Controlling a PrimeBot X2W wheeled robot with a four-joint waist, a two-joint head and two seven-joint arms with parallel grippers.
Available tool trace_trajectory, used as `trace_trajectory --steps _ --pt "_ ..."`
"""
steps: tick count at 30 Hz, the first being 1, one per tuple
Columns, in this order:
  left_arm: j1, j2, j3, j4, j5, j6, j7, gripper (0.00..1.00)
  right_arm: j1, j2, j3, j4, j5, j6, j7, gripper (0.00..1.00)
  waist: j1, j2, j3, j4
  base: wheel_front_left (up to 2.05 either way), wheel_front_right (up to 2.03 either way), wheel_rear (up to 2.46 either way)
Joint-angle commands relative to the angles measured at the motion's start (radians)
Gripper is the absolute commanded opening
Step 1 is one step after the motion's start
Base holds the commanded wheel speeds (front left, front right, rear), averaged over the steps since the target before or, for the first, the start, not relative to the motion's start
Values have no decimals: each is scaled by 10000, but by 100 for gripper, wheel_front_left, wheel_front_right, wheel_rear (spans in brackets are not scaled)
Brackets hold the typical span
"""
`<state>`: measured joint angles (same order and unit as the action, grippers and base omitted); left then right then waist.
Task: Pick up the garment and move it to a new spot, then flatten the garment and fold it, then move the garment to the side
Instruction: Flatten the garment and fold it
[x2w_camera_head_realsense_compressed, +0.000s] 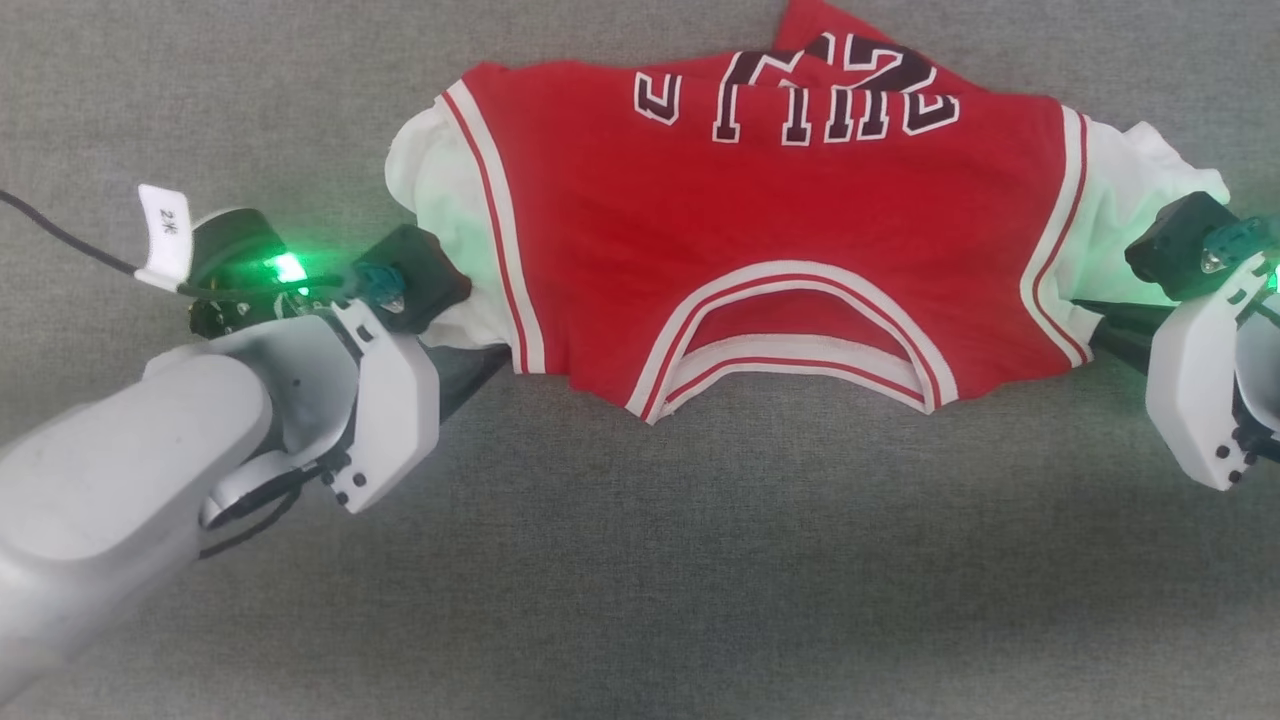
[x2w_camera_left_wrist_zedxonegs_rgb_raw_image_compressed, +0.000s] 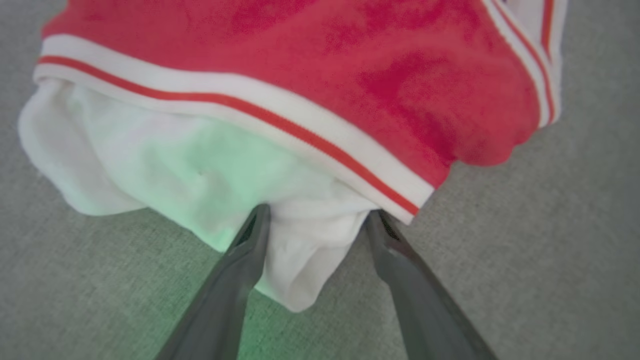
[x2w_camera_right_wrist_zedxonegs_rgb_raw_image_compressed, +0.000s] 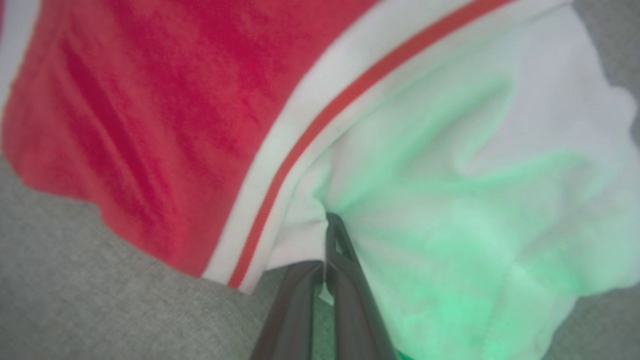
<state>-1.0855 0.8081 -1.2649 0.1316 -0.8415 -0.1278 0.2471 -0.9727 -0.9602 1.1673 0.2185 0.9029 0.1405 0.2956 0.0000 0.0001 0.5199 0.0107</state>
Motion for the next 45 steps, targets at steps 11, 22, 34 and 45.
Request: trace_trajectory --steps 11,22,34,45 --pt "351 221 -161 400 -1146 -29 -1276 0 466 177 229 205 235 -102 -1348 0 0 -1 -878 -263 0 0 0" --pt "323 1000 148 -519 -3773 -29 -4097 0 1963 -1334 -2330 -790 1409 -102 -3126 0 0 -1 -1638 -384 0 0 0" --pt "-2365 -860 1389 2665 -5762 -30 -4180 0 -728 876 -4638 1277 2225 -102 -2774 0 0 -1 -444 -474 0 0 0" --pt "-6675 -2579 3109 6934 -5835 -7 -4932 0 -5615 3478 -6072 5563 810 -108 -4163 0 0 -1 -394 -811 0 0 0"
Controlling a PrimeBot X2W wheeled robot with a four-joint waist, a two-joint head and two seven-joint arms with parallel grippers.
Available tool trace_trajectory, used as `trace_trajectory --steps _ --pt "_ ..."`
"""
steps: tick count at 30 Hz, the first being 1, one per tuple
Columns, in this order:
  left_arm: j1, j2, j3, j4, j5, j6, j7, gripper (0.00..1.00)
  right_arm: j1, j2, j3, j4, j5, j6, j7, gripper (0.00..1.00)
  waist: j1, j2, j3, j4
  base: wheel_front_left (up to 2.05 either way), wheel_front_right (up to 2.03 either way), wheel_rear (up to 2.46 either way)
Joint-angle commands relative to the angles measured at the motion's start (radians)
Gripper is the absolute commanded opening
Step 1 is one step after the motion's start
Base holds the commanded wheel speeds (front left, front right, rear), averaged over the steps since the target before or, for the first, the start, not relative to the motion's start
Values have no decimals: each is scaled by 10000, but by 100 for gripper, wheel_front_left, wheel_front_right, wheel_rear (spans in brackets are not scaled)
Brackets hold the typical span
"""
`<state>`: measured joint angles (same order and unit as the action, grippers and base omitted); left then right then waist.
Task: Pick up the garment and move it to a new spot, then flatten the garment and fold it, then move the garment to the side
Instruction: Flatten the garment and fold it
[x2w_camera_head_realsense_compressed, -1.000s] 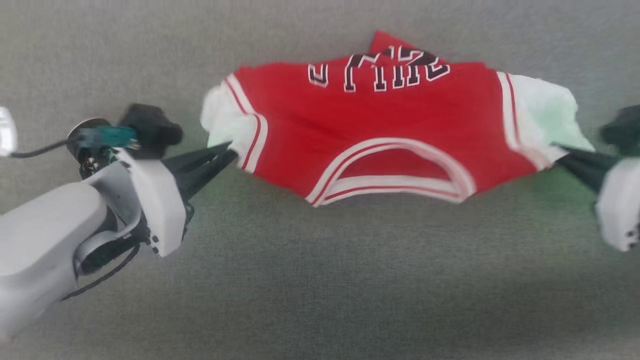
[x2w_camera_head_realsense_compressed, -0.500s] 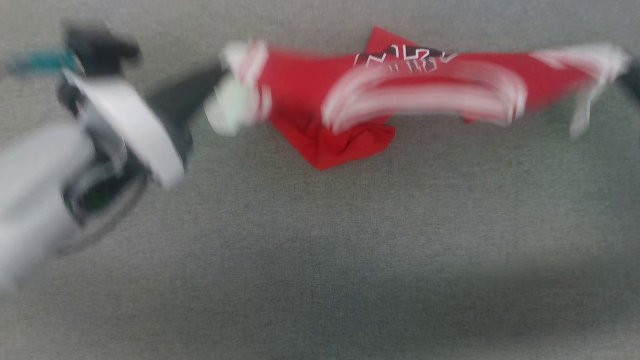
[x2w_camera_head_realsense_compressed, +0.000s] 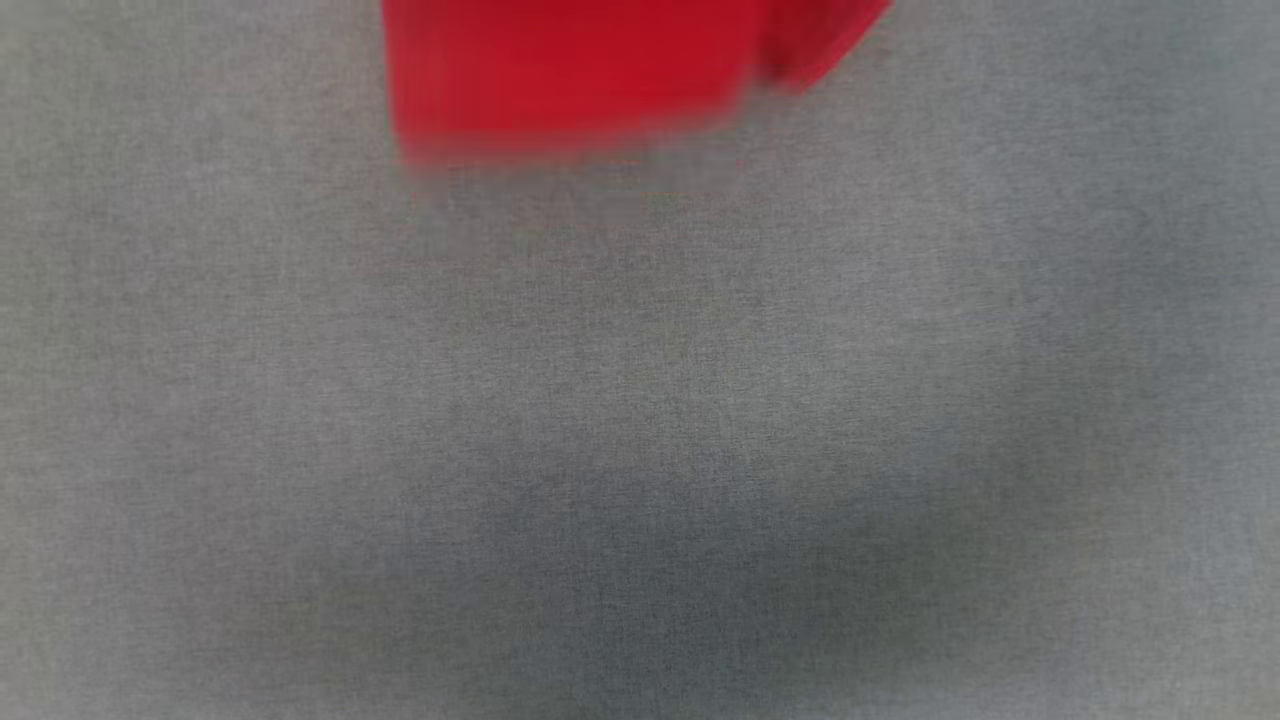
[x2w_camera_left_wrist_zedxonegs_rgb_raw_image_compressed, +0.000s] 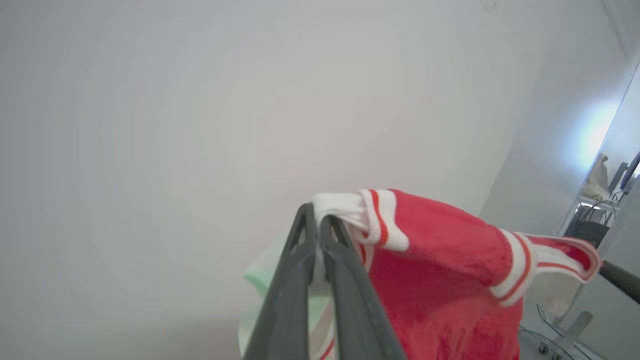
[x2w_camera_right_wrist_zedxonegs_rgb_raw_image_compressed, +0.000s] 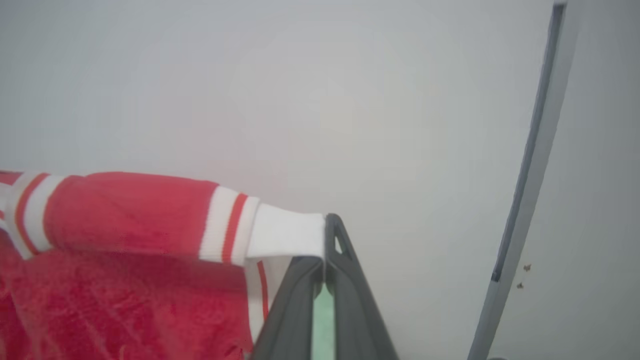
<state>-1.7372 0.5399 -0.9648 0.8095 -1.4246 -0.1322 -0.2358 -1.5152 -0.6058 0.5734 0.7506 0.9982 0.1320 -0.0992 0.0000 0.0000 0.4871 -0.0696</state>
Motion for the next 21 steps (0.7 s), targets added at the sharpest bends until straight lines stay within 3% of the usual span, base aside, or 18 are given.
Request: trace_trajectory --steps 1,5,9,14,21 --pt "-358 22 177 292 52 37 -156 0 -476 14 -230 552 -253 -25 -414 0 0 0 -109 4 0 0 0" --pt "-663 -160 432 224 -152 37 -222 0 -1009 212 -322 1087 -407 -24 -780 0 0 0 -270 56 0 0 0" --pt "-7 -28 266 -305 -410 37 -145 0 -876 1 -109 1052 -283 -24 -765 0 0 0 -292 175 0 0 0" --pt "1981 417 -144 -1722 -1214 34 437 0 762 -509 585 292 90 -22 -370 0 0 0 -320 256 0 0 0" --pt "5881 1761 -824 -3896 -1857 34 255 0 4335 -1406 1551 -1439 864 -22 45 0 0 0 -518 140 0 0 0"
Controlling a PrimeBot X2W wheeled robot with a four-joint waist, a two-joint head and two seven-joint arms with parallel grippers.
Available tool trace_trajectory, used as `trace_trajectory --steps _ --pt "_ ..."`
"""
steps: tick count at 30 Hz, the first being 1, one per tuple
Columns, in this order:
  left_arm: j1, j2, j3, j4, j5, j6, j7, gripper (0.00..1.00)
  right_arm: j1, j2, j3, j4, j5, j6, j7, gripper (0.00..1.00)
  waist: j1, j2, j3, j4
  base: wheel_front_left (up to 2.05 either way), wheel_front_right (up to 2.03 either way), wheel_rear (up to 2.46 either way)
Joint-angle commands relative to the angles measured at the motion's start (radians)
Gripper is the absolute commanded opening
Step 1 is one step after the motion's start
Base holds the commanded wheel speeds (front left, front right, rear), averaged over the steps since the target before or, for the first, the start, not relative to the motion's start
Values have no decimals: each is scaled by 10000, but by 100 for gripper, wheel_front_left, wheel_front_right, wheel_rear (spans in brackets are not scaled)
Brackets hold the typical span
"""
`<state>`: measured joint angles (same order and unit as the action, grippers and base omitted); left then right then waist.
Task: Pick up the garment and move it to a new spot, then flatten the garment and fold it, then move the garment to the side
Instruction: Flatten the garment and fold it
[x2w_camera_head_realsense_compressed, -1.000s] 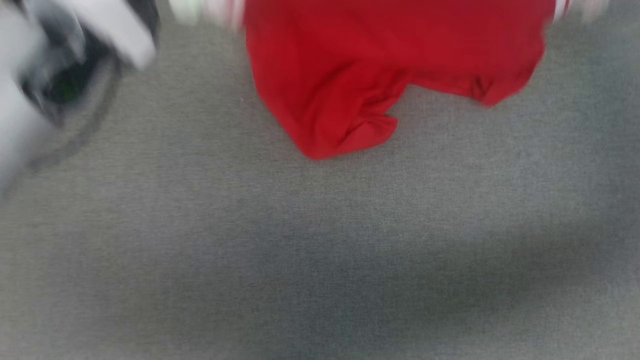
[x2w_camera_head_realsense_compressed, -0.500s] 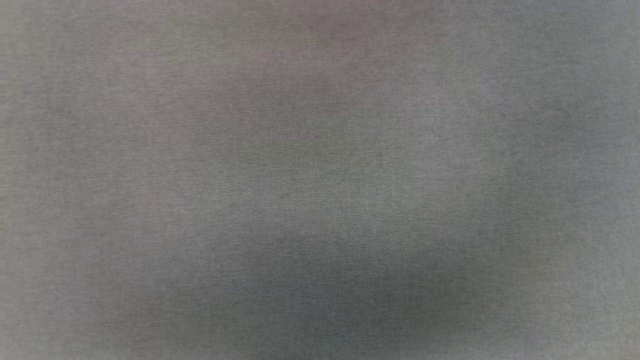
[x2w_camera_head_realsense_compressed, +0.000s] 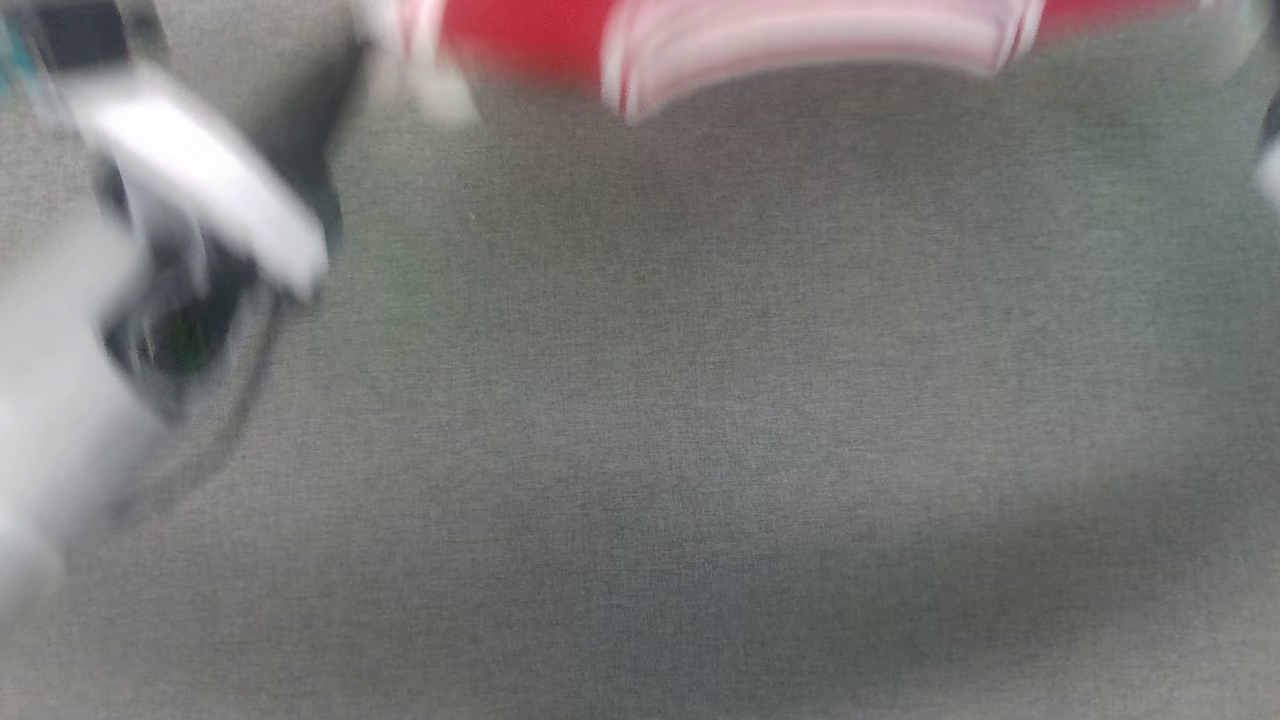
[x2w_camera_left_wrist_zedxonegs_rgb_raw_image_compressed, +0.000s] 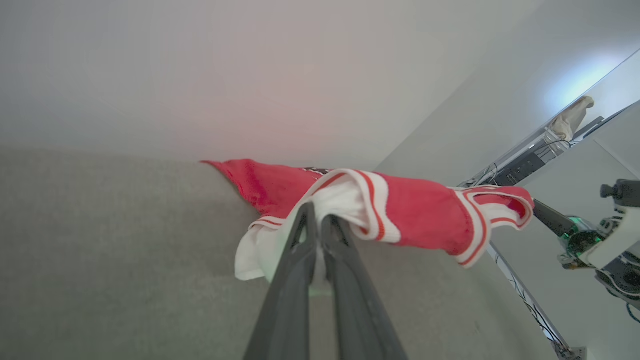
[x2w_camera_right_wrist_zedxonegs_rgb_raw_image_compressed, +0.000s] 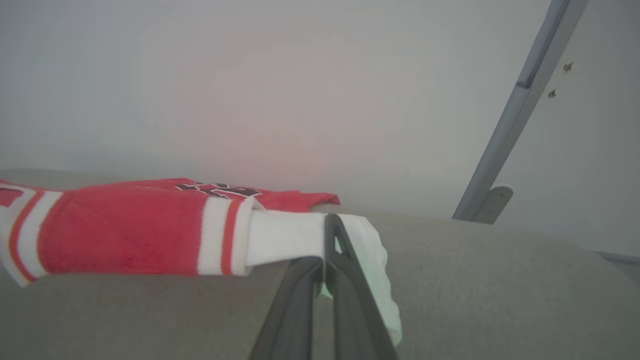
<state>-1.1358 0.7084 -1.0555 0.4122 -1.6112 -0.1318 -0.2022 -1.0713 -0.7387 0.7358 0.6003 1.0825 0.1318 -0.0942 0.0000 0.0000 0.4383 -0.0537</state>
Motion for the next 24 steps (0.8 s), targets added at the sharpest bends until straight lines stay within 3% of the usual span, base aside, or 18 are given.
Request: trace_trajectory --steps 1,6,16,24 --pt "403 221 -7 -231 -94 30 -129 0 419 -218 47 -217 134 -21 77 0 0 0 -98 -10 0 0 0" --pt "2562 978 -406 -1695 -253 30 -297 0 2632 -954 123 -1415 690 -21 336 0 0 0 -402 5 0 0 0" --pt "5061 2424 -993 -3407 1005 32 -605 0 6380 -2056 -239 -3303 896 -22 1069 0 0 0 -715 24 0 0 0" --pt "6870 3400 -294 -4712 1191 32 -637 0 8960 -2406 -1485 -4411 825 -25 1522 0 0 0 -606 7 0 0 0"
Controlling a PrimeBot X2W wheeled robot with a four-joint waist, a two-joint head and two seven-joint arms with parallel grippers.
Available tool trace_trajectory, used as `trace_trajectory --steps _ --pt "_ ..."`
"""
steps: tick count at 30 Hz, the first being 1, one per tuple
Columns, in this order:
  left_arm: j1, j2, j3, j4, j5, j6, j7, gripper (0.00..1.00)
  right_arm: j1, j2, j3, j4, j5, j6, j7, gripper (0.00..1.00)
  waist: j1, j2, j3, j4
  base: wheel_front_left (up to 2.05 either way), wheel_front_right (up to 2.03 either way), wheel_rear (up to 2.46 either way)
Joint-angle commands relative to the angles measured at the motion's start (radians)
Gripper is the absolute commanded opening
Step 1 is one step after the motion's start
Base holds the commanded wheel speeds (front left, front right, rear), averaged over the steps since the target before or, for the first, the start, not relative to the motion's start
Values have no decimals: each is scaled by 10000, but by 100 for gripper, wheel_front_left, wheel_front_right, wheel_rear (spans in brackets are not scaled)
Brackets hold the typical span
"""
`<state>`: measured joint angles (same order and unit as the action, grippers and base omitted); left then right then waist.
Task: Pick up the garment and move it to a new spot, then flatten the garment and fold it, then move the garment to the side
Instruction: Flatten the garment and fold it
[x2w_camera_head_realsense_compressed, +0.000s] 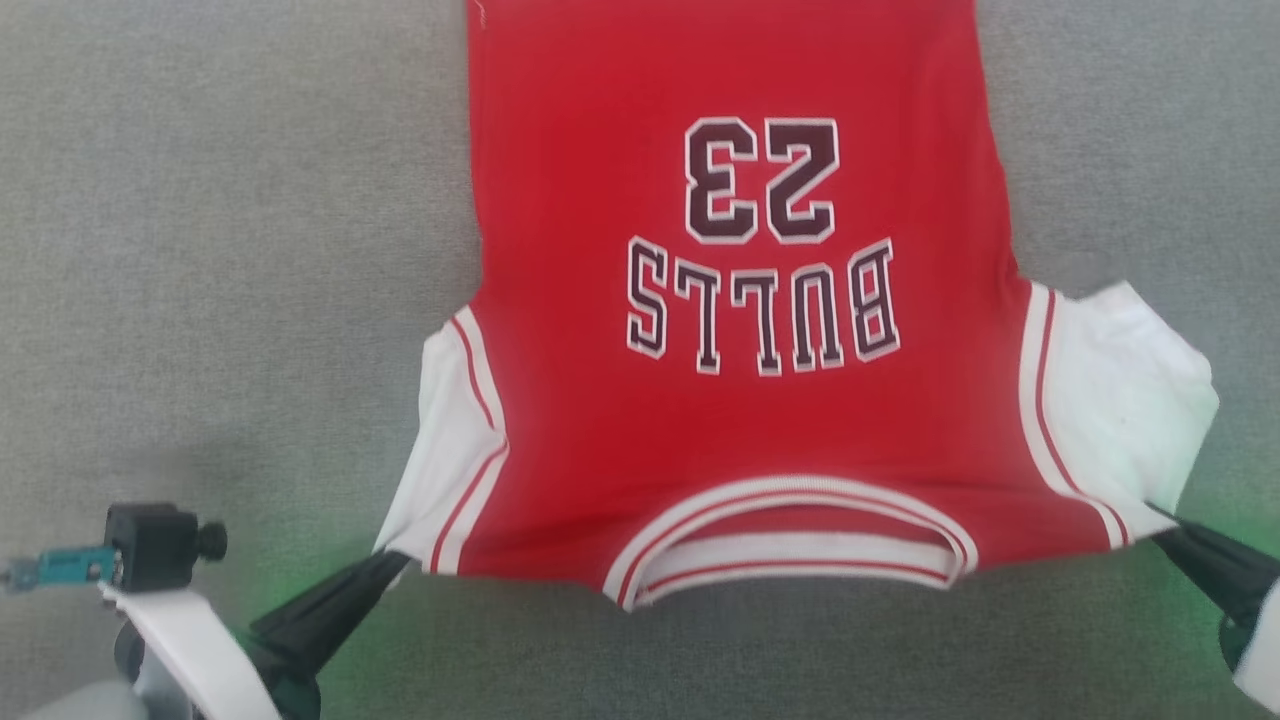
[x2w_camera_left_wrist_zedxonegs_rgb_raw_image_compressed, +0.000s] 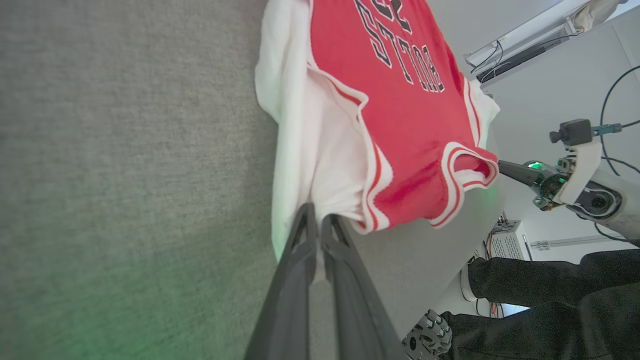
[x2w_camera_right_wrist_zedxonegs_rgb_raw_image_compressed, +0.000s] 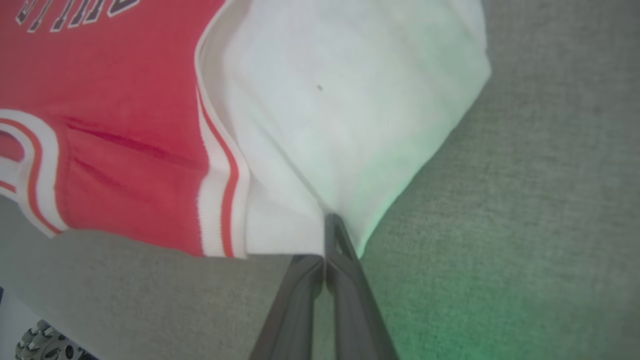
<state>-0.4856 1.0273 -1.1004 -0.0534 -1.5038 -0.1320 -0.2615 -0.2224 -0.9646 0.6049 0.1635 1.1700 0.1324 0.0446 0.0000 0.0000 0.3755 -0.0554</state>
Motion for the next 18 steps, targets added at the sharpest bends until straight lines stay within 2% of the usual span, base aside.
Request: trace_trajectory --steps 1,5,9,14,18 --pt "555 254 313 -136 213 34 -45 0 717 -142 -417 -169 -109 -37 147 0 0 0 34 44 0 0 0" --pt "925 80 650 -134 613 34 -47 0 1231 68 -1075 -511 -409 -37 324 0 0 0 60 84 0 0 0" --pt "928 -527 681 80 828 34 -47 0 1442 577 -1641 -785 -1228 -26 1013 0 0 0 39 134 0 0 0" --pt "481 -1331 316 936 1072 32 335 0 1313 1437 -1679 -681 -2639 -14 2267 0 0 0 136 153 0 0 0" --pt "204 -1964 42 1868 1146 35 484 0 1238 2095 -1623 -525 -3560 -8 2876 0 0 0 247 149 0 0 0"
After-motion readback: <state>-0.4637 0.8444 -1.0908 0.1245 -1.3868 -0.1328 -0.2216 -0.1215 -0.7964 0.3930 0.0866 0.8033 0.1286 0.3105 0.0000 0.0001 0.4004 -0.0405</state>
